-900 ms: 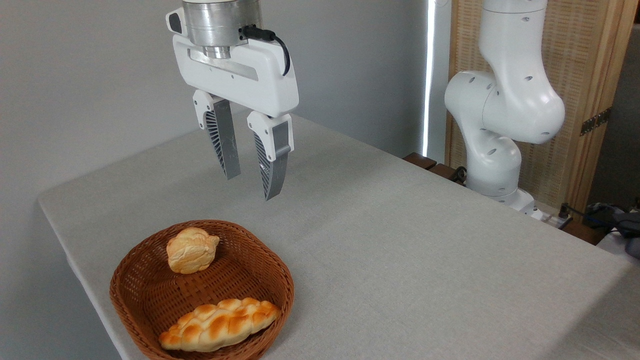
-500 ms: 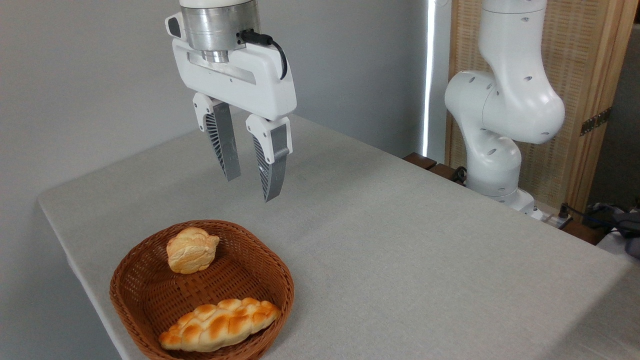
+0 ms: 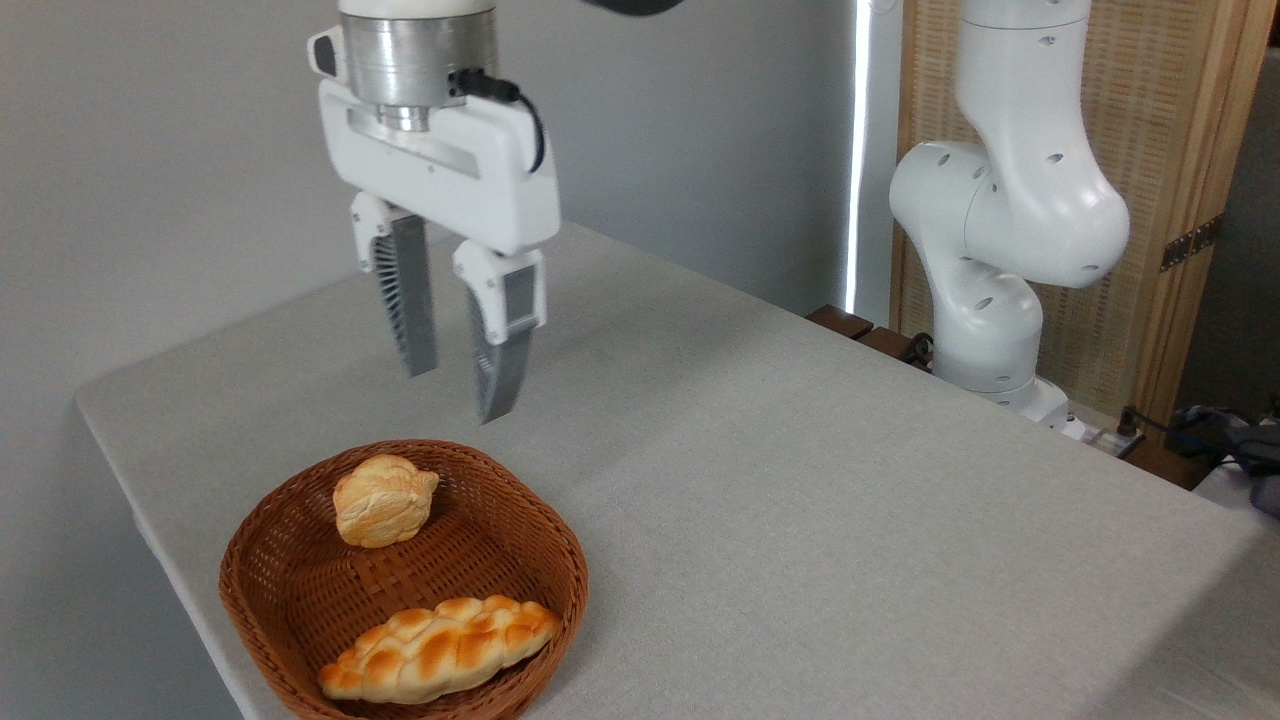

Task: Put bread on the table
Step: 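Lower the open gripper toward the small round bun in the basket, then close the gripper on the small round bun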

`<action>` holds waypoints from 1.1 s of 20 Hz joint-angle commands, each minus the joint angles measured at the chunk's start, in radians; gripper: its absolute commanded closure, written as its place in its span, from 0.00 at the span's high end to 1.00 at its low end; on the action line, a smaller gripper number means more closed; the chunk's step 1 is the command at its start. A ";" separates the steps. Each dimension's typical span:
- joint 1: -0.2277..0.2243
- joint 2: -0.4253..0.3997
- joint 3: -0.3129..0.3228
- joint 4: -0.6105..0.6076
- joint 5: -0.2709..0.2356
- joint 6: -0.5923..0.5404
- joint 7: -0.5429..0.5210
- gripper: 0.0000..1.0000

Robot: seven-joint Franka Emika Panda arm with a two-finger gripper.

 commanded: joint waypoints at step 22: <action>-0.114 0.161 -0.060 -0.177 0.009 0.367 0.166 1.00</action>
